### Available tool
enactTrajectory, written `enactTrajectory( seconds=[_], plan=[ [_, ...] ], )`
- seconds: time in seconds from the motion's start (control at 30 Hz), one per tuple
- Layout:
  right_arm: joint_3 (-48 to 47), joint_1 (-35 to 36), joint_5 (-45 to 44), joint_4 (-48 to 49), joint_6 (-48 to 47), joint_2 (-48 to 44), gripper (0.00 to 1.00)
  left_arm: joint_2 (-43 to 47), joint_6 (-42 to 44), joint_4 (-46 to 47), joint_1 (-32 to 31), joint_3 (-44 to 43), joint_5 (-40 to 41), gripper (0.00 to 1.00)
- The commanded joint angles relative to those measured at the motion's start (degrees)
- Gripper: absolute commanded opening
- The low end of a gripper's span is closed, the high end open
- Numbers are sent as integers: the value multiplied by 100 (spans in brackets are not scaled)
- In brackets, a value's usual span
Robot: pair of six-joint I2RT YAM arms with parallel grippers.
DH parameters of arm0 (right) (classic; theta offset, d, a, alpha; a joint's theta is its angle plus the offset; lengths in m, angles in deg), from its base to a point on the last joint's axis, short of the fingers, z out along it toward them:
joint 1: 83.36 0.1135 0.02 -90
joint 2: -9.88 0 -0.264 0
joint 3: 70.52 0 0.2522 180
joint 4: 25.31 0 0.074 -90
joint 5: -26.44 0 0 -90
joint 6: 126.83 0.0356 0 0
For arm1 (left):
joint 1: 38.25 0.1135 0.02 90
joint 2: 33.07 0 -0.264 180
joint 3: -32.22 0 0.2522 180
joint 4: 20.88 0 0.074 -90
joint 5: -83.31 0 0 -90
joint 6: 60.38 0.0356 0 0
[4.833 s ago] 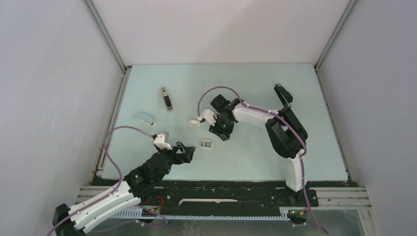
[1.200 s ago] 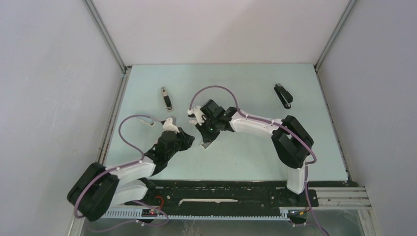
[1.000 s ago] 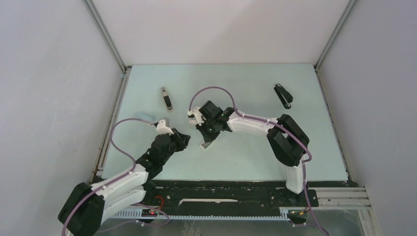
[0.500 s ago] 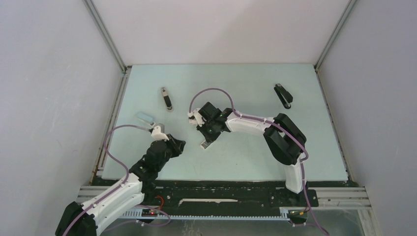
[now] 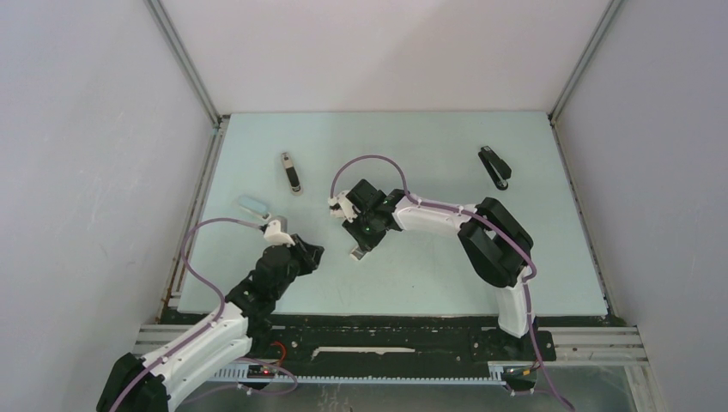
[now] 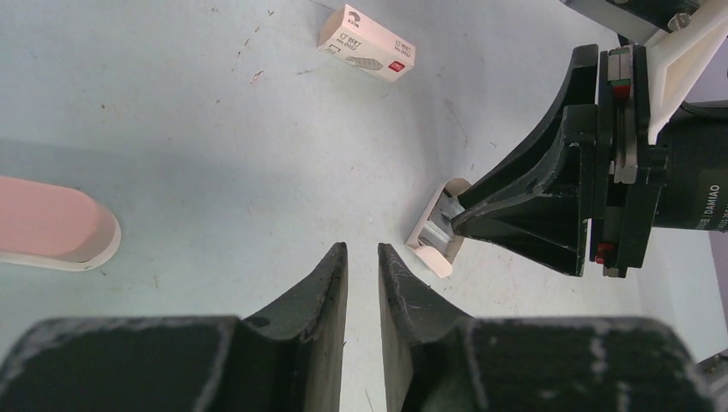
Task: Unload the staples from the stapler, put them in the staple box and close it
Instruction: Place the staple in the staple box.
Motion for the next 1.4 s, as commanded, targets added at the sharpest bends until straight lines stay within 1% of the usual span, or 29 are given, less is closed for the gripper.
enactTrajectory(
  seconds=[0.0,0.27,0.37,0.5,0.63,0.7,0.77,0.83,0.9,1.0,1.2,1.27,1.37],
  plan=[
    [-248,46,-7,2,-36,-35,34,110,-4,-13,-12,61,-45,25],
    [-301,46,104,-68,-18,-313,35,251,-22,-73,-17,44,-132,25],
    [-302,67,155,-92,-33,-535,35,322,-22,-89,-17,48,-163,29],
    [-280,81,338,-179,-117,-822,35,378,-1,-33,-15,62,-279,39],
    [-218,-20,1014,-504,-532,-1168,35,368,72,318,-16,190,-615,56],
    [-228,-222,1712,-863,-943,-1349,35,337,75,567,-14,303,-830,66],
    [-231,-542,2600,-1217,-1344,-1455,35,296,87,905,-12,425,-1074,76],
    [-220,-934,3356,-1473,-1612,-1543,35,228,161,1248,-15,502,-1253,82],
    [-152,-1305,3779,-1578,-1758,-1695,37,105,332,1511,-9,522,-1513,84],
    [16,-1841,4140,-1558,-1856,-2053,38,-160,637,1726,-90,454,-1572,86],
    [541,-2749,4863,-1227,-1877,-2970,39,-656,1333,1818,-653,107,-957,91],
    [758,-3024,5071,-1057,-1823,-3283,40,-817,1486,1876,-717,10,-853,94],
    [1077,-3352,5398,-849,-1772,-3621,43,-961,1562,2171,-713,33,-695,100]
  ],
)
